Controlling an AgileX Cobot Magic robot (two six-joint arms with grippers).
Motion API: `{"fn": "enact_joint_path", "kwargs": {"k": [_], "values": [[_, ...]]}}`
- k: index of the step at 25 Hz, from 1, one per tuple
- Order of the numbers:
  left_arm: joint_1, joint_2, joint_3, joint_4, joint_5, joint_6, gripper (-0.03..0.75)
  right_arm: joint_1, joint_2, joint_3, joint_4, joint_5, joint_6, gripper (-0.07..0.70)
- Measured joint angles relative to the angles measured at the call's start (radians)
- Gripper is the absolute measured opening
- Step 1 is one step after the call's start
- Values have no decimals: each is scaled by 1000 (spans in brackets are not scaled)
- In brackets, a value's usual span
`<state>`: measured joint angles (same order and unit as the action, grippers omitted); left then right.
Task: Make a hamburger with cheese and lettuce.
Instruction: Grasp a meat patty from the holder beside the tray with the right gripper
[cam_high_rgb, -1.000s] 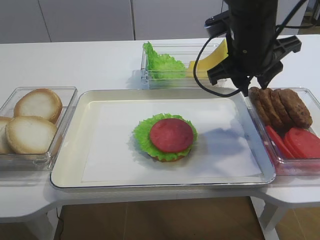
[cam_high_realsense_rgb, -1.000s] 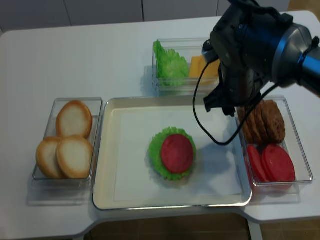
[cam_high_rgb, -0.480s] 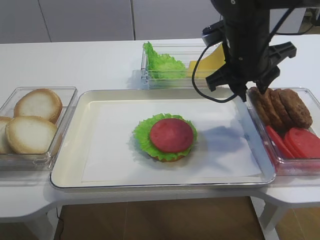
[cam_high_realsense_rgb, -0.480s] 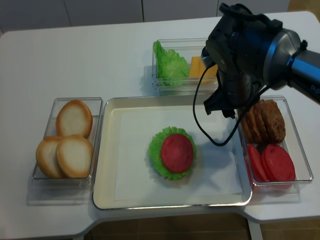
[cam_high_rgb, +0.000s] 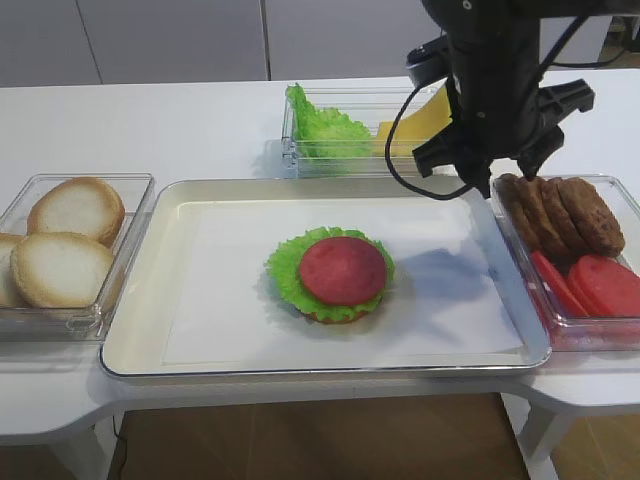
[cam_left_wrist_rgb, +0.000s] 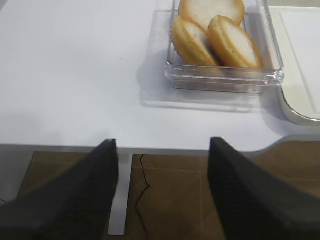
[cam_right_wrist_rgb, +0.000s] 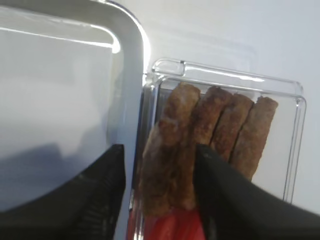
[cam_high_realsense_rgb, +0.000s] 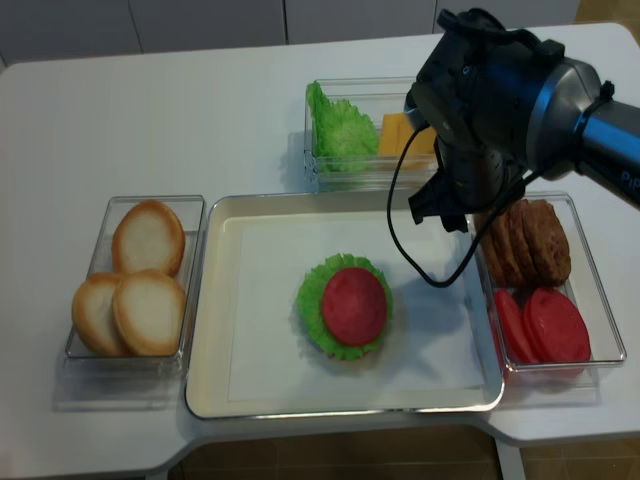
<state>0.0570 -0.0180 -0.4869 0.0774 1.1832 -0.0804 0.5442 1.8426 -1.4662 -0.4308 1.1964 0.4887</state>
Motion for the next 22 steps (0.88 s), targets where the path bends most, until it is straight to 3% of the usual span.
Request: {"fn": "enact_joint_path", "kwargs": {"k": [11,22], "values": [[0,0,0,0,0,0,427,0,32,0,-2,3,8,286],[0,0,0,0,0,0,427,0,32,-1,-3,9,11,134]]}}
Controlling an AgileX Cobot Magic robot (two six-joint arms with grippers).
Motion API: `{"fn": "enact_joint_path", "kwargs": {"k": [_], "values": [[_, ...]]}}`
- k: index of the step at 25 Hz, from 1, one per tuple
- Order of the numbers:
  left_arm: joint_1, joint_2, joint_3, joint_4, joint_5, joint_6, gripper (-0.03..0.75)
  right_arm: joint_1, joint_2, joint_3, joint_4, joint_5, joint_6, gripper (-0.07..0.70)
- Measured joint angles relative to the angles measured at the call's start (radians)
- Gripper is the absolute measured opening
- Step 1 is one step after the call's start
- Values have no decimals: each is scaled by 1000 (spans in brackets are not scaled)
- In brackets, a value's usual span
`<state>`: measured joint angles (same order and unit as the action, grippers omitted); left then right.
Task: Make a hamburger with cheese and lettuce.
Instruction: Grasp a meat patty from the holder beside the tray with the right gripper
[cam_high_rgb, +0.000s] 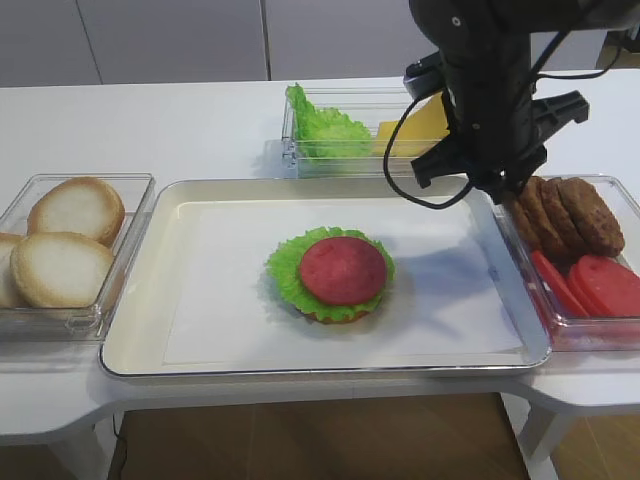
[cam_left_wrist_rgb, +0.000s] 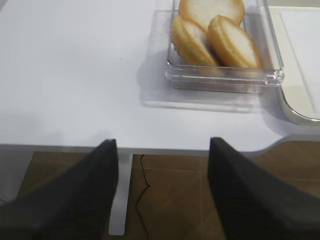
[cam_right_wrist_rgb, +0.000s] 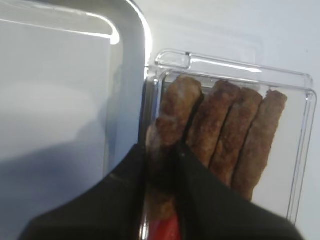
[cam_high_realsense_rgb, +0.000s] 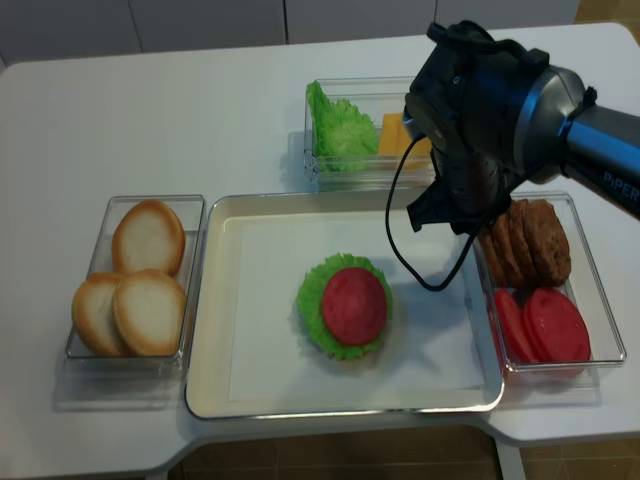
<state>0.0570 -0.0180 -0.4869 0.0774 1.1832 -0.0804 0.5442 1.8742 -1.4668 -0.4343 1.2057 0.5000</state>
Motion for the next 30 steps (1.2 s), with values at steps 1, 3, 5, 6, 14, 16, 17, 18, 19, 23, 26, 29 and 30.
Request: {"fn": "enact_joint_path", "kwargs": {"k": [1,3,5,6,14,16,17,18,19,23,26,29,30], "values": [[0,0,0,0,0,0,427,0,0,0,0,0,2,126],[0,0,0,0,0,0,427,0,0,-2,0,0,10,123],[0,0,0,0,0,0,427,0,0,-2,0,2,15,123],[0,0,0,0,0,0,427,0,0,-2,0,2,16,123],[0,0,0,0,0,0,427,0,-8,-2,0,4,18,117],[0,0,0,0,0,0,427,0,-20,-2,0,4,18,117],[0,0,0,0,0,0,427,0,-24,-2,0,6,18,117],[0,0,0,0,0,0,427,0,-31,-2,0,6,18,117],[0,0,0,0,0,0,427,0,-36,-2,0,6,18,117],[0,0,0,0,0,0,427,0,-54,-2,0,6,20,117],[0,0,0,0,0,0,427,0,-72,-2,0,8,20,116],[0,0,0,0,0,0,427,0,-96,-2,0,8,21,115],[0,0,0,0,0,0,427,0,-109,-2,0,10,21,115]]}}
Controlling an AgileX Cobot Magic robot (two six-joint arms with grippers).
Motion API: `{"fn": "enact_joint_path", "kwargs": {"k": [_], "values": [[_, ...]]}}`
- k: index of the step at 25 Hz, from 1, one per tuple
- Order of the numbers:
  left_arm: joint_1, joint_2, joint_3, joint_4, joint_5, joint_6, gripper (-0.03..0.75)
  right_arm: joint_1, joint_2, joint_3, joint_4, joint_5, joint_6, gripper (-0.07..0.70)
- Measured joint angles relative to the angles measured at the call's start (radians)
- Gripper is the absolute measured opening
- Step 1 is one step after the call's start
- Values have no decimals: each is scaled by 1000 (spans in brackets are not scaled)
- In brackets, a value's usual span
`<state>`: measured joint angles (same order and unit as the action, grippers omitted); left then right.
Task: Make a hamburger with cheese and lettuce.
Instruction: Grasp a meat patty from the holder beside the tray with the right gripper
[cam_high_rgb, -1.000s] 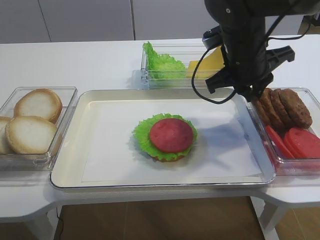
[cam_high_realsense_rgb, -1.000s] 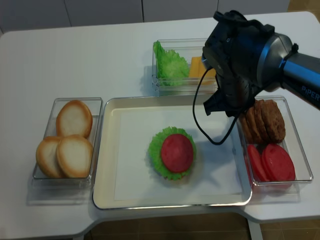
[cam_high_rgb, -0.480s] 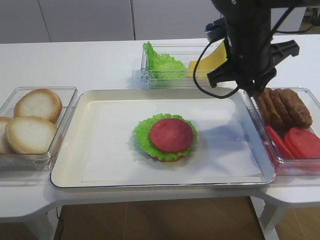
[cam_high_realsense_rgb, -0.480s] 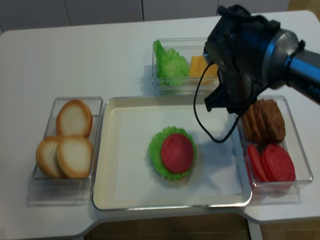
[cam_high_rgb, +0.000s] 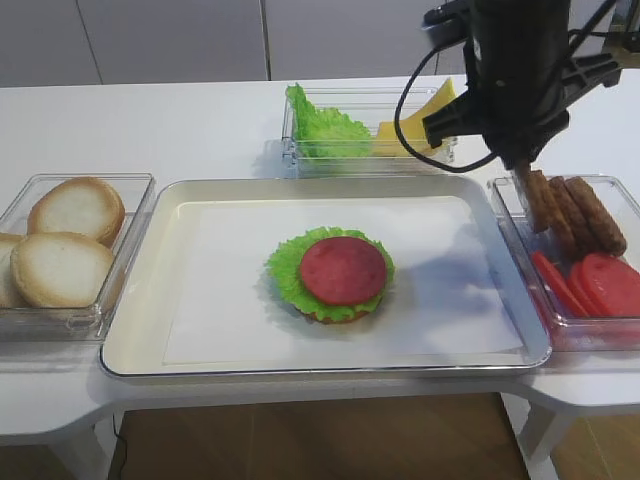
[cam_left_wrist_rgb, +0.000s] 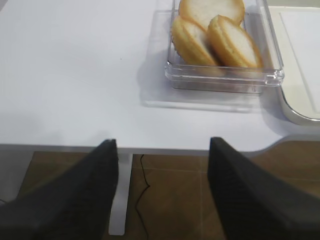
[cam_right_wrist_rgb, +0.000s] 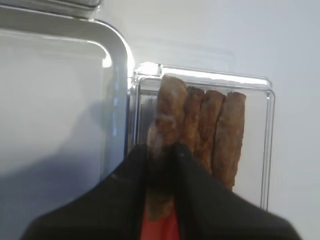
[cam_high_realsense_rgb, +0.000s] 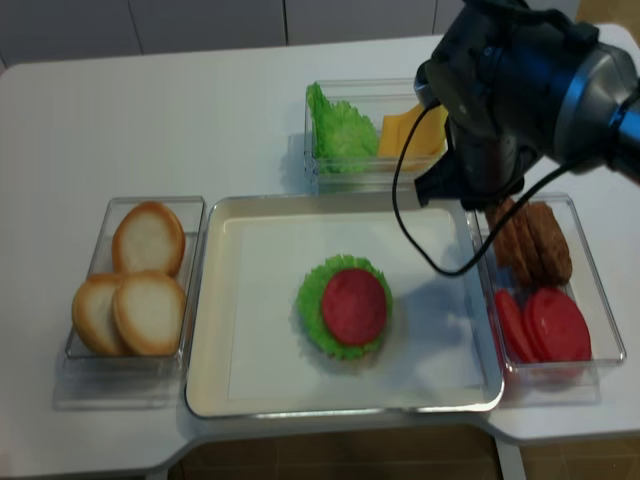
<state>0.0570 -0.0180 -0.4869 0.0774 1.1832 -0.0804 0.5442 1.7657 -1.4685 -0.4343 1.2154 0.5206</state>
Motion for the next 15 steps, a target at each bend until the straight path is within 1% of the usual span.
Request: {"fn": "enact_joint_path", "kwargs": {"k": [15], "values": [[0,0,0,0,0,0,427,0,-115,0,2,10,0,114]]}}
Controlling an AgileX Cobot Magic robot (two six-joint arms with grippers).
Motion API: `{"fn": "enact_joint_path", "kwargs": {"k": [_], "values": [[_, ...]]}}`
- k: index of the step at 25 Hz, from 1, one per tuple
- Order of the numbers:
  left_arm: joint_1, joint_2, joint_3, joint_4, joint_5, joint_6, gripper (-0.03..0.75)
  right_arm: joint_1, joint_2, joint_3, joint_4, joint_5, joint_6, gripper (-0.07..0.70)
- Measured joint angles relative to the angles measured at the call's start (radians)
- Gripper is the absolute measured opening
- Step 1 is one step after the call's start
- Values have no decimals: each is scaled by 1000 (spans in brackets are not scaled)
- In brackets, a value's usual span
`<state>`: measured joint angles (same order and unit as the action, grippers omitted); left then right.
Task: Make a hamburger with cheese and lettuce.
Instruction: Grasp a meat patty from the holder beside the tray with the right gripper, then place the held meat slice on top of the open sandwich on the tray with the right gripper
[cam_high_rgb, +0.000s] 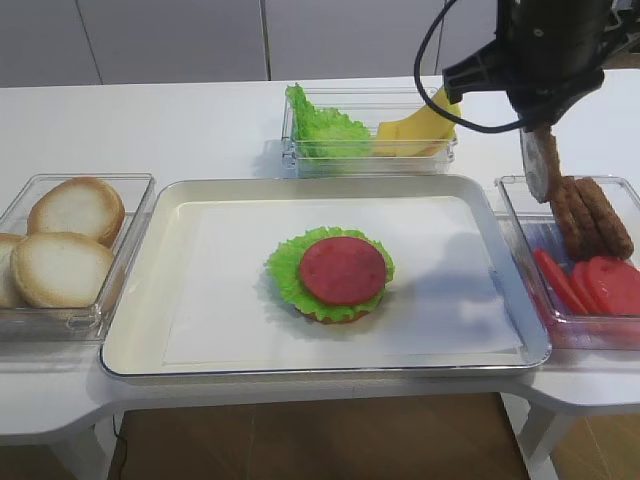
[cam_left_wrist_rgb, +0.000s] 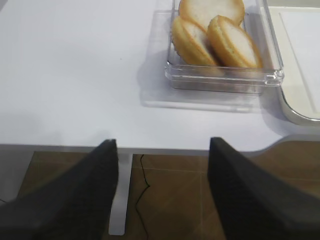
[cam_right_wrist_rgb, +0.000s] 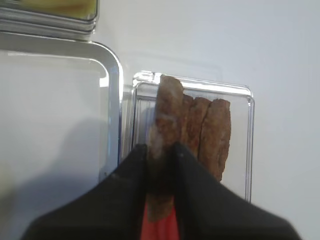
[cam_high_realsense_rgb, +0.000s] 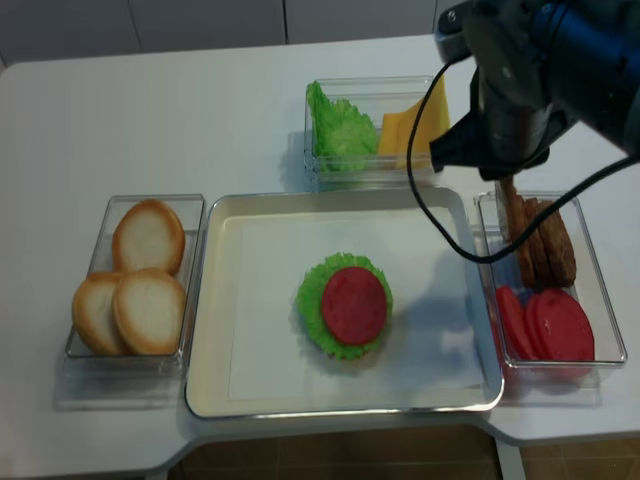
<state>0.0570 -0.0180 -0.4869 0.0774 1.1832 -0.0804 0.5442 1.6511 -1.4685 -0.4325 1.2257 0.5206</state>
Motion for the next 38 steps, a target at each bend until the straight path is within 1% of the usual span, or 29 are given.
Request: {"fn": "enact_joint_path", "kwargs": {"k": [9,17,19,23,26,32,38], "values": [[0,0,0,0,0,0,427,0,-41,0,6,10,-5,113],[0,0,0,0,0,0,427,11,-78,-2,69,14,-28,113],[0,0,0,0,0,0,427,33,-87,-2,78,16,-39,113],[0,0,0,0,0,0,427,107,-91,-4,84,16,-60,113],[0,0,0,0,0,0,427,170,-91,-4,87,16,-62,113],[0,0,0,0,0,0,427,272,-87,-4,90,16,-64,113],[0,0,0,0,0,0,427,358,-15,-6,74,16,-64,113]]}}
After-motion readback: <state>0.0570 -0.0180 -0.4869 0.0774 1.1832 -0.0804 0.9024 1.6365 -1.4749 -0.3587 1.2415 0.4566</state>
